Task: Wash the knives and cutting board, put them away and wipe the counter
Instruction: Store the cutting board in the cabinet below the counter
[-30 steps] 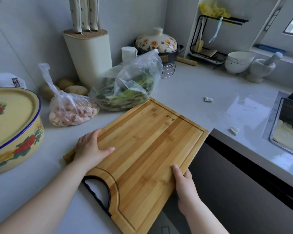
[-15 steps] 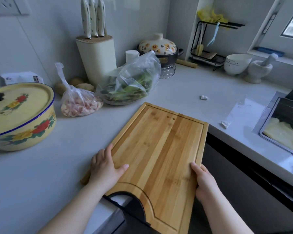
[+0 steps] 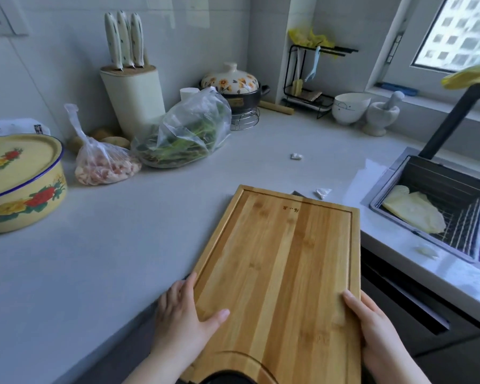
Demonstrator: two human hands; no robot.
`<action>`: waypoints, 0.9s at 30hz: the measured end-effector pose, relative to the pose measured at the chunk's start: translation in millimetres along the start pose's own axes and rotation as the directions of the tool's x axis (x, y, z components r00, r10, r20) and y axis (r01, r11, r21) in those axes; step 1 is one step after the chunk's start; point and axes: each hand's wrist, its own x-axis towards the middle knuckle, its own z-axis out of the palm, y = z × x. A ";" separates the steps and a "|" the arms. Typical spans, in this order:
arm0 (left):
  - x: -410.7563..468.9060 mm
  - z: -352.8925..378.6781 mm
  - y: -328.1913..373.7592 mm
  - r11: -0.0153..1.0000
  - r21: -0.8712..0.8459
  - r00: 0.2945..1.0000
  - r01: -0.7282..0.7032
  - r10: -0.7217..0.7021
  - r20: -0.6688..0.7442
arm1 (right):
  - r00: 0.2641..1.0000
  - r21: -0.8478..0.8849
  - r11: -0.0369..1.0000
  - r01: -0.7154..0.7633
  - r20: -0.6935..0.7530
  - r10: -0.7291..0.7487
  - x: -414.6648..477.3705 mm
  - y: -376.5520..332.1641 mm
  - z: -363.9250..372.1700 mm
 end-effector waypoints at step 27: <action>-19.5 133.1 -43.7 0.657 -0.436 0.708 0.616 -0.218 0.672 | 0.973 -0.295 0.945 -0.142 0.137 0.189 10.6 23.5 -85.6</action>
